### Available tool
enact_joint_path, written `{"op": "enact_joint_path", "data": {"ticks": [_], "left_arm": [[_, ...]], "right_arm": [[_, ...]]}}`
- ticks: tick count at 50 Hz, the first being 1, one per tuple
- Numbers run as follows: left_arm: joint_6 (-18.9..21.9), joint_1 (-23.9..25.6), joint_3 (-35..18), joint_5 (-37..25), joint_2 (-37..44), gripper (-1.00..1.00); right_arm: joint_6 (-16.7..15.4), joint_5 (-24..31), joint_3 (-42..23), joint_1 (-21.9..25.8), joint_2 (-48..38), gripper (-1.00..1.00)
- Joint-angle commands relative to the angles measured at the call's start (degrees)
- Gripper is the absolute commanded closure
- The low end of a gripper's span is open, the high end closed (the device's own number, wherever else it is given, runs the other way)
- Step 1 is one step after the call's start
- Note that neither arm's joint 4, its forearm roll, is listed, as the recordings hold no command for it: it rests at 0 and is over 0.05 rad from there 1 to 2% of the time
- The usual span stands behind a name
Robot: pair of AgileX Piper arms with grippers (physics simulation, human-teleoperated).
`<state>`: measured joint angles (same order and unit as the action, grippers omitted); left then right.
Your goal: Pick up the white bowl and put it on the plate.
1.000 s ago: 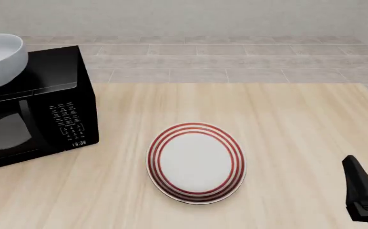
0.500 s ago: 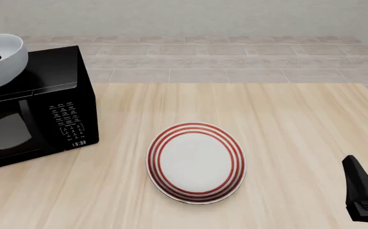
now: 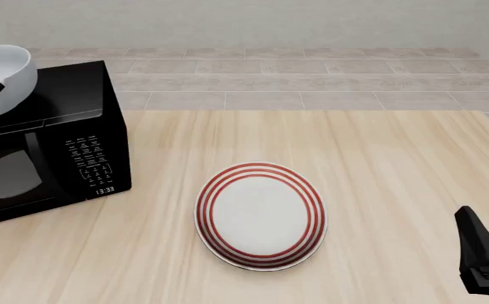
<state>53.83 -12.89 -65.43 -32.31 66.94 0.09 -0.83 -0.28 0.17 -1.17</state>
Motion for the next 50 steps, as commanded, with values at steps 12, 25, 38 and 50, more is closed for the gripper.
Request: {"op": "enact_joint_path", "data": {"ticks": [12,25,38,50], "left_arm": [[0.2,-0.6,1.5,2.9,2.4,-1.00],[-0.4,-0.8,3.0,5.5,4.0,-1.00],[-0.9,-1.2,3.7,7.3,5.6,-1.00],[-0.8,-1.5,4.0,8.1,7.0,-1.00]], "right_arm": [[-0.1,0.2,0.0,-0.1,0.2,-1.00],[-0.1,0.2,0.0,-0.1,0.3,-1.00],[-0.1,0.2,0.0,-0.1,0.3,-1.00],[-0.1,0.2,0.0,-0.1,0.2,-1.00]]}}
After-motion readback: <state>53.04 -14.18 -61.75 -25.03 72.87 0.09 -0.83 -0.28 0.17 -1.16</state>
